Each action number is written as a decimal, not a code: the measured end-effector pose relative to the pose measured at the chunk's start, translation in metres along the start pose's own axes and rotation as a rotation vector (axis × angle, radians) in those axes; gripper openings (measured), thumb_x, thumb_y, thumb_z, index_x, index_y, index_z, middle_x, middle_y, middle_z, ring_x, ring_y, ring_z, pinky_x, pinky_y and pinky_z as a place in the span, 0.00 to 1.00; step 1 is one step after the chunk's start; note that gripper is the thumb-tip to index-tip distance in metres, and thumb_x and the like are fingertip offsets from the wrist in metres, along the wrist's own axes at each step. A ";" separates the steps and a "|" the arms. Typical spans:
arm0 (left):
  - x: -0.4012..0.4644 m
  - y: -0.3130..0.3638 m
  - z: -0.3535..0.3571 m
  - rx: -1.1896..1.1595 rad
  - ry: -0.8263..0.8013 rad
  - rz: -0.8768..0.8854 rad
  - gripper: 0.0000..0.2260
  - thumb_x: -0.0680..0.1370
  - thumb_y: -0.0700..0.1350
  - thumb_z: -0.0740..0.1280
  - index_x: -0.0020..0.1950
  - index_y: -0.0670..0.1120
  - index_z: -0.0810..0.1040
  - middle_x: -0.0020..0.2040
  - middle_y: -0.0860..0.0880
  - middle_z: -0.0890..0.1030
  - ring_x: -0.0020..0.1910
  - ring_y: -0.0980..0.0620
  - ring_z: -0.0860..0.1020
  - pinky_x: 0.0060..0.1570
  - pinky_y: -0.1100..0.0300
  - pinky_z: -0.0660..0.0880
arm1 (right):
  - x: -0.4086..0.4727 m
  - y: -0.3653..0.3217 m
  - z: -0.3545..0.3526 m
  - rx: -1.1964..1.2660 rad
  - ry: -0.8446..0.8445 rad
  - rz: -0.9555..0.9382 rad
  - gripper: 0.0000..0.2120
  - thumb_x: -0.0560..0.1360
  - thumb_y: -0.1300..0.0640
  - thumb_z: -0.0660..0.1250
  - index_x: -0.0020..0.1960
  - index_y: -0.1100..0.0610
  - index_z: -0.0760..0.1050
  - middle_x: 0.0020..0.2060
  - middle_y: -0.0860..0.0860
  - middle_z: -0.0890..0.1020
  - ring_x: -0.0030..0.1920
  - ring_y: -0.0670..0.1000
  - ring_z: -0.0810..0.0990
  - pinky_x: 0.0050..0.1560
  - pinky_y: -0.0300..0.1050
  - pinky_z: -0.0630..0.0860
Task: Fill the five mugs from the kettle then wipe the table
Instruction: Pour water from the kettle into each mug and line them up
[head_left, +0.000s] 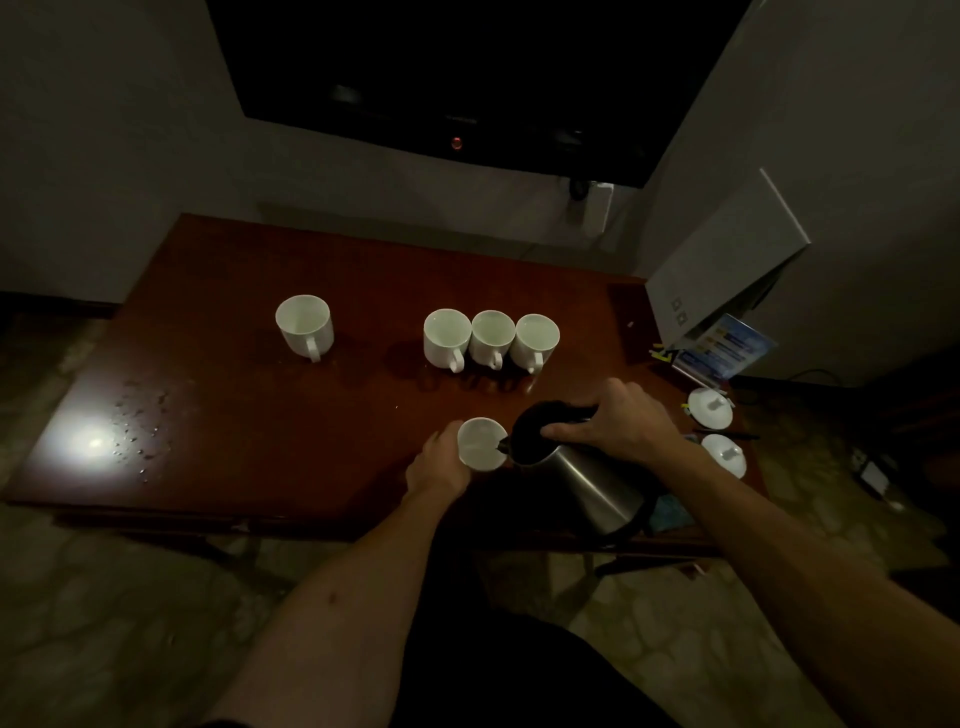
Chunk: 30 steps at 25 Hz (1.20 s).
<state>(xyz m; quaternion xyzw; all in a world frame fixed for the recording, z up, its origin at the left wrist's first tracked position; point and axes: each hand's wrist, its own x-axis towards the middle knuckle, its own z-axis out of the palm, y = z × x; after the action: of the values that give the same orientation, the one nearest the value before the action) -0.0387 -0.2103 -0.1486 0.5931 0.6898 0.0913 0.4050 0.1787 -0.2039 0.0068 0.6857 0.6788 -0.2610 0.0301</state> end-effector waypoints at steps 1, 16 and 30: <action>0.000 -0.001 0.000 -0.005 -0.002 -0.001 0.23 0.78 0.45 0.67 0.71 0.57 0.66 0.67 0.50 0.74 0.64 0.44 0.74 0.56 0.46 0.74 | 0.000 0.000 0.001 0.000 -0.005 -0.005 0.19 0.71 0.35 0.74 0.49 0.51 0.83 0.38 0.47 0.84 0.38 0.46 0.84 0.39 0.43 0.82; -0.005 -0.006 0.000 0.027 0.062 -0.029 0.22 0.78 0.46 0.67 0.71 0.57 0.66 0.65 0.50 0.74 0.65 0.46 0.74 0.61 0.44 0.73 | 0.000 -0.006 -0.001 0.016 -0.005 -0.029 0.22 0.72 0.35 0.73 0.56 0.51 0.84 0.41 0.47 0.85 0.40 0.44 0.83 0.35 0.37 0.75; -0.011 -0.002 -0.007 -0.003 0.053 -0.055 0.22 0.78 0.49 0.68 0.70 0.57 0.67 0.64 0.49 0.74 0.64 0.45 0.74 0.61 0.44 0.73 | -0.001 -0.006 -0.003 0.016 0.020 -0.038 0.22 0.71 0.33 0.72 0.53 0.48 0.85 0.40 0.46 0.85 0.41 0.45 0.83 0.45 0.48 0.84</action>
<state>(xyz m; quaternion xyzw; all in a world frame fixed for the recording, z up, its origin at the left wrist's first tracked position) -0.0453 -0.2178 -0.1403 0.5707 0.7162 0.0968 0.3898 0.1742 -0.2035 0.0113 0.6756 0.6898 -0.2601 0.0126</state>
